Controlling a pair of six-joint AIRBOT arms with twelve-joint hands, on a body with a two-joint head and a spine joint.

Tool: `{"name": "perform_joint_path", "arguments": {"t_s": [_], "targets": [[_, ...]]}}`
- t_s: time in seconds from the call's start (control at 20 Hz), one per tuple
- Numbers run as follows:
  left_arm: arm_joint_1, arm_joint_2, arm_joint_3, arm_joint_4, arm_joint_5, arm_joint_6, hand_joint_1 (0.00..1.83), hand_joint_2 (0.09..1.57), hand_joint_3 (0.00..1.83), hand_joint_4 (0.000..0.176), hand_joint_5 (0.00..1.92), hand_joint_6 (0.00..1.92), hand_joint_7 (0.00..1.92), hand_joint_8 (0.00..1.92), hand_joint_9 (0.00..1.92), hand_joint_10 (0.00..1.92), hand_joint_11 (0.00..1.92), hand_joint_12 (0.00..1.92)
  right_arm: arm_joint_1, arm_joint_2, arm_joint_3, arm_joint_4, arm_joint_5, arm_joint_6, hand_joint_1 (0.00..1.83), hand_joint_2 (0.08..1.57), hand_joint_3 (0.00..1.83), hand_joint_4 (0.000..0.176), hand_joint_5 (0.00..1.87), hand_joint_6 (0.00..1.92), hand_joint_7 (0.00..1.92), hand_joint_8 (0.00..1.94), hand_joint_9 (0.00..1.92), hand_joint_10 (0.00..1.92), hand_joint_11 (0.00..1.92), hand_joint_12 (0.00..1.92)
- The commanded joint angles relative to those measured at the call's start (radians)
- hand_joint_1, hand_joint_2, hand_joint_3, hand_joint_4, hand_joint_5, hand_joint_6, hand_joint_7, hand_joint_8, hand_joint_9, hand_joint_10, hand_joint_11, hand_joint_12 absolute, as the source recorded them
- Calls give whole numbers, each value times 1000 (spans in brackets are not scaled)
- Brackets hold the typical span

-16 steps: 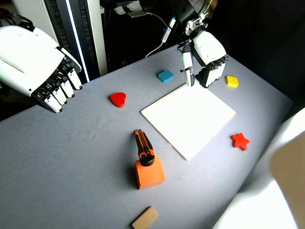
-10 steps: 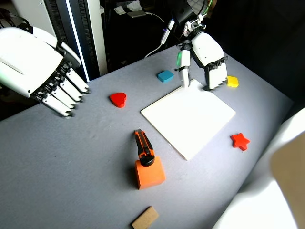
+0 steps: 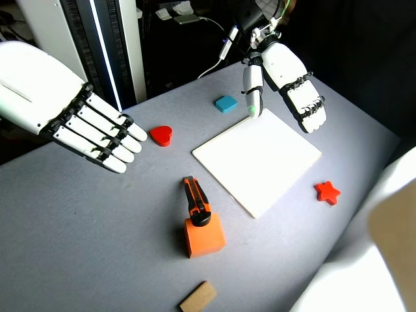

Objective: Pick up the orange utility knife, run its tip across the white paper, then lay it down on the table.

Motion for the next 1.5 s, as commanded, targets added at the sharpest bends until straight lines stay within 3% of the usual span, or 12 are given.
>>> {"name": "perform_joint_path", "arguments": {"t_s": [0.0, 0.15, 0.4, 0.55, 0.8, 1.0, 1.15, 1.45], "targets": [[-10, 5, 4, 65, -71, -3, 0, 1275, 3, 0, 0, 0, 42, 3, 27, 4, 0, 173, 15, -5, 8, -7, 107, -9, 1195, 1030, 2, 0, 0, 0, 0, 0, 0, 0, 0, 0], [-10, 4, 10, 53, -66, -1, 0, 1269, 0, 0, 0, 0, 32, 0, 23, 1, 0, 190, 10, -75, 65, -121, 138, -9, 1167, 1066, 19, 0, 0, 0, 0, 0, 0, 0, 0, 0], [-18, 4, 19, 45, -55, -2, 0, 1278, 4, 0, 0, 0, 57, 10, 33, 4, 0, 205, -99, -216, 203, -385, 327, 15, 1118, 1085, 28, 0, 0, 0, 0, 0, 0, 0, 0, 0], [-11, 4, 10, 51, -47, -2, 0, 1283, 5, 0, 0, 0, 65, 10, 49, 10, 0, 199, -114, -291, 272, -483, 313, 58, 1102, 1084, 27, 0, 0, 0, 0, 0, 0, 0, 0, 0], [-11, -22, 11, 52, -33, 2, 0, 1286, 2, 0, 8, 1, 92, 4, 69, 5, 0, 245, -74, -408, 346, -535, 208, 67, 1117, 1104, 37, 0, 0, 0, 0, 0, 0, 0, 0, 0], [5, -33, 25, 87, -33, -17, 0, 1287, 1, 0, 0, 0, 74, 0, 53, 0, 0, 220, -67, -523, 407, -611, 208, 66, 1134, 1103, 38, 0, 0, 0, 0, 0, 0, 0, 0, 0], [10, -34, 23, 93, -33, -17, 11, 1280, 0, 0, 0, 0, 100, 2, 85, 7, 0, 307, -74, -566, 433, -674, 210, 71, 1074, 1122, 47, 0, 0, 0, 0, 0, 0, 0, 0, 0], [12, -36, 15, 100, -34, -19, 1, 1286, 1, 1, 0, 0, 83, 0, 67, 0, 0, 300, -76, -672, 492, -685, 175, 68, 1093, 1127, 49, 0, 0, 0, 0, 0, 0, 0, 0, 0]]}}
